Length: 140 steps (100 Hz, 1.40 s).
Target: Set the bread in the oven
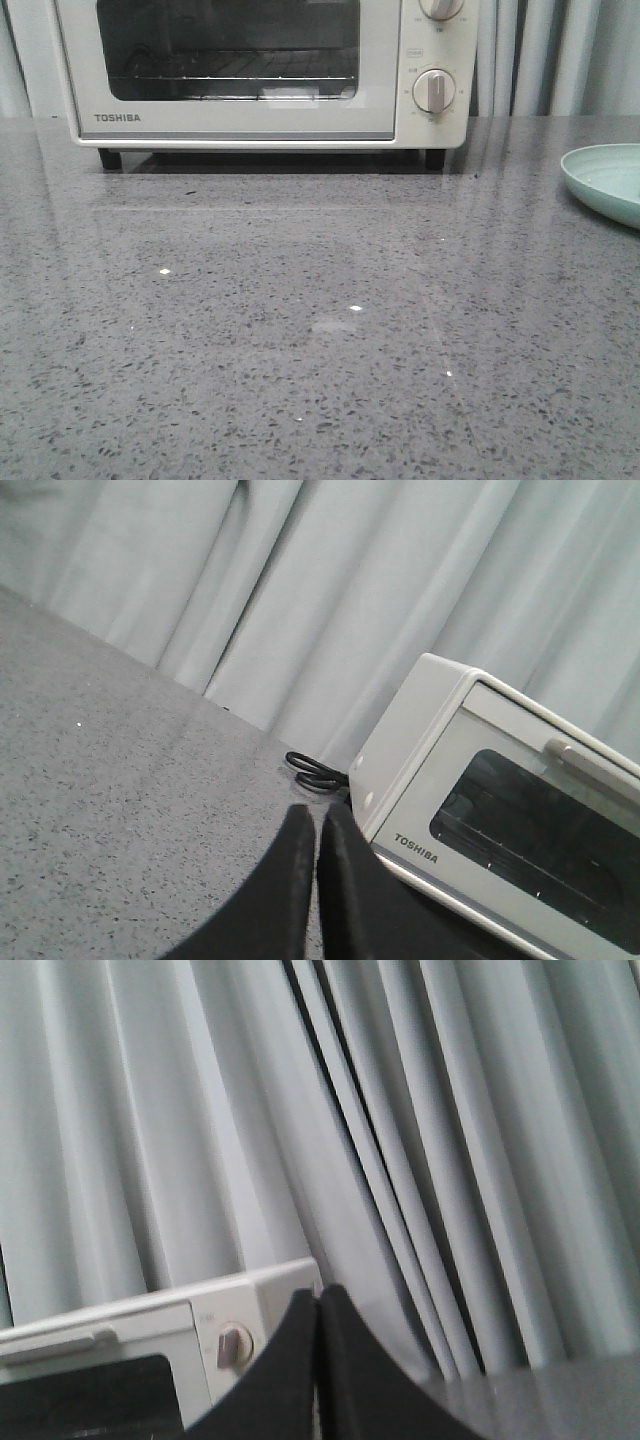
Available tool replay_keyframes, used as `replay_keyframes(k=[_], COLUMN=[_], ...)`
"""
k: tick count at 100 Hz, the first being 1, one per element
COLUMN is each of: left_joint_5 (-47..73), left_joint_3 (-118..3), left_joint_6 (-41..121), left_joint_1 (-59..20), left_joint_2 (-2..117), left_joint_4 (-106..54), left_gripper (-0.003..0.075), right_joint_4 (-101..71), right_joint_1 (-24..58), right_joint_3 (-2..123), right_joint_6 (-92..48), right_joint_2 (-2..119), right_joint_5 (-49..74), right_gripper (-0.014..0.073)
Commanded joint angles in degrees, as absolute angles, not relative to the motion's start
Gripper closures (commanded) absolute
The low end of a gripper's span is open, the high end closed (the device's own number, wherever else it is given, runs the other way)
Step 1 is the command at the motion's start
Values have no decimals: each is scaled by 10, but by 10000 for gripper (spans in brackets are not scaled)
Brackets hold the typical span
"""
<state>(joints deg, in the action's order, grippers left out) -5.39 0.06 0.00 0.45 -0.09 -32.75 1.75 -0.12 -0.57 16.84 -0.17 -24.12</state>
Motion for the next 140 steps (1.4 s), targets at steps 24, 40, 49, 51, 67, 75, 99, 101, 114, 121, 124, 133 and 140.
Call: replay_keyframes(k=[24, 40, 49, 51, 67, 75, 99, 101, 114, 121, 124, 133, 140], left_joint_5=[-22, 35, 67, 72, 126, 145, 157, 161, 190, 194, 194, 202, 226], left_joint_3=[-54, -130, -179, -189, -268, -300, -377, -383, -418, -434, -439, -454, -467], left_joint_6=[0, 30, 48, 49, 61, 61, 187, 213, 389, 481, 514, 608, 673], left_joint_1=[3, 3, 3, 3, 3, 3, 3, 3, 3, 3, 3, 3, 3], left_joint_2=[-16, -16, -6, -2, 58, 95, 202, 211, 270, 301, 313, 352, 383], left_joint_4=[-318, -298, -298, -298, -299, -299, -402, -427, -587, -676, -708, -799, -854], left_gripper=[741, 741, 741, 741, 741, 741, 741, 741, 741, 741, 741, 741, 741], right_joint_4=[15, 15, 15, 15, 9, 0, -14, -14, -16, -16, -16, -16, -16], right_joint_1=[0, 0, 0, 0, 5, 11, 47, 50, 79, 94, 100, 118, 128], right_joint_3=[127, 183, 210, 216, 264, 282, 339, 342, 361, 370, 374, 381, 387], right_joint_6=[196, 196, 183, 182, 150, 150, 150, 150, 150, 149, 149, 149, 149], right_joint_2=[14, 39, 57, 61, 95, 111, 164, 168, 192, 205, 209, 222, 229], right_joint_5=[47, 147, 198, 209, 264, 276, 326, 329, 348, 356, 357, 357, 357], right_gripper=[652, 652, 652, 652, 652, 652, 652, 652, 652, 652, 652, 652, 652])
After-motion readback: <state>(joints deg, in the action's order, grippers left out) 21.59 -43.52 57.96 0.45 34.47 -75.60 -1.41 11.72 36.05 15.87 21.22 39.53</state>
